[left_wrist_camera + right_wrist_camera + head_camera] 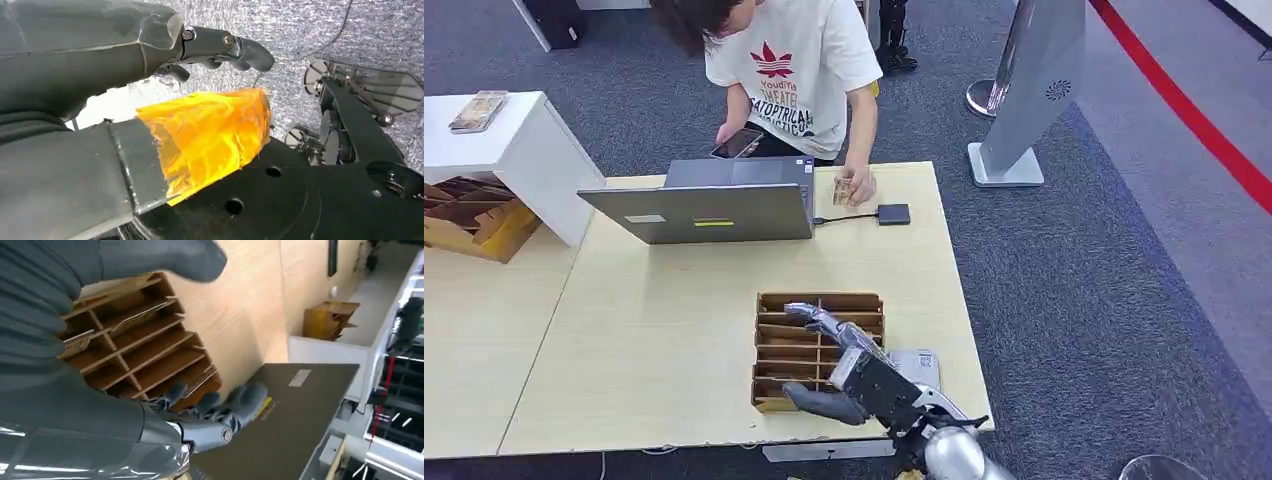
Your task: Pass the card to the sensor for recognition and then transmit it.
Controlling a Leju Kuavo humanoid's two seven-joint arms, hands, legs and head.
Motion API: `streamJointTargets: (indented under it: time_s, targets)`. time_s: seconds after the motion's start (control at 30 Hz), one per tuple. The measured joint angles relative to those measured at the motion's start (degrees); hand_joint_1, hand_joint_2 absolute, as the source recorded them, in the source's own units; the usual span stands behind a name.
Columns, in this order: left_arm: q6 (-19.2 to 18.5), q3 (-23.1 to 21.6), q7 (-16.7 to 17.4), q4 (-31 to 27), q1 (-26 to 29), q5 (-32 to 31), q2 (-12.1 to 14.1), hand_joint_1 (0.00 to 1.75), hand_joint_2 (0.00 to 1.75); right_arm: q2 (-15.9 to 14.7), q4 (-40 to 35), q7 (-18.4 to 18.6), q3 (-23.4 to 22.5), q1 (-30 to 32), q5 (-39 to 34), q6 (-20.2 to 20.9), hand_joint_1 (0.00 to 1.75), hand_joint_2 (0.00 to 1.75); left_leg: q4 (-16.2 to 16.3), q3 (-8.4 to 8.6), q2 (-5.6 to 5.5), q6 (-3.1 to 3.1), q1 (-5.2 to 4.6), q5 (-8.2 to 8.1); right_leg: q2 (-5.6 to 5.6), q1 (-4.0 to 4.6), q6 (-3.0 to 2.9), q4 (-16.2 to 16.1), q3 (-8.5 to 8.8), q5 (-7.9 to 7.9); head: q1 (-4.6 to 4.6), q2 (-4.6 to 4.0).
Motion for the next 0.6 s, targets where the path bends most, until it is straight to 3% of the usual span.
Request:
streamJointTargets:
  time_s: [0.37, 0.57, 0.6]
  targets:
    - [-0.4, 1.4, 0.0, 0.0, 0.0, 0.0, -0.5, 0.0, 0.0, -0.5, -1.2, 0.5, 0.4, 0.8, 12.8, -6.8, 1.75, 1.75, 0.0, -0.01, 0.0, 0.0, 0.0, 0.0, -0.01, -0.01, 0.0, 0.0, 0.0, 0.0, 0.0, 0.0]
    - [-0.8, 1.4, 0.0, 0.2, -0.1, 0.0, -0.5, 0.0, 0.0, -0.7, -1.6, 1.8, 1.4, 0.8, 24.7, -12.0, 1.75, 1.75, 0.0, 0.0, 0.0, 0.0, 0.0, 0.0, -0.01, 0.0, 0.0, 0.0, 0.0, 0.0, 0.0, 0.0]
    - [-0.8, 1.4, 0.0, 0.2, -0.1, 0.0, -0.5, 0.0, 0.0, -0.7, -1.6, 2.0, 1.5, 0.8, 25.8, -12.7, 1.64, 1.75, 0.0, 0.0, 0.0, 0.0, 0.0, 0.0, -0.01, 0.0, 0.0, 0.0, 0.0, 0.0, 0.0, 0.0]
